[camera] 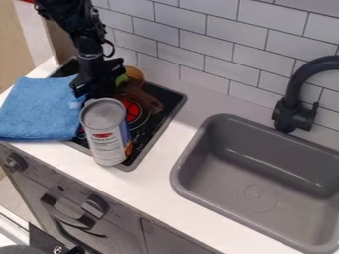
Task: Move the orange object to the right side of the burner
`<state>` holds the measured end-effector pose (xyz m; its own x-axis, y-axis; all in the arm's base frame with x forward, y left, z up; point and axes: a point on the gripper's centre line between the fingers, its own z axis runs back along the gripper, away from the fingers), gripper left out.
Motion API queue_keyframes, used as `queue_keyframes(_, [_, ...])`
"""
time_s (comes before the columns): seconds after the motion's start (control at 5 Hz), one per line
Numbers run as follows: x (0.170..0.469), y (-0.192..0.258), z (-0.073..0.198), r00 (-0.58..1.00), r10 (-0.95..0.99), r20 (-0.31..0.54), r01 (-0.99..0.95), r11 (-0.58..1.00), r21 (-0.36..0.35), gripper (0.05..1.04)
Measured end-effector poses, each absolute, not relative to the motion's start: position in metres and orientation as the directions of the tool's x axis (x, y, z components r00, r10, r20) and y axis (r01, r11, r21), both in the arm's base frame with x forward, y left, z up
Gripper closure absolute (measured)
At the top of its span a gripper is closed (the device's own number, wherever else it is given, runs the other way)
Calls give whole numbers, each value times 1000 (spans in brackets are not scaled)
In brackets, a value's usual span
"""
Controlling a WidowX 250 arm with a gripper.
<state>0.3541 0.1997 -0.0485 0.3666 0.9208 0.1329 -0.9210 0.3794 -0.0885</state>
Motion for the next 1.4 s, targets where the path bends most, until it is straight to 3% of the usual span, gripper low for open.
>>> queue_keyframes(0.2, [357, 197, -48, 381, 916, 122, -912, 394, -115, 996])
queue_keyframes(0.4, [358, 198, -48, 432, 891, 139, -884, 449, -133, 1025])
queue_keyframes(1.0, [374, 177, -30, 662, 738, 127, -723, 674, -151, 1025])
queue_keyframes(1.4, [371, 151, -47, 760, 633, 149, -612, 773, -164, 1026])
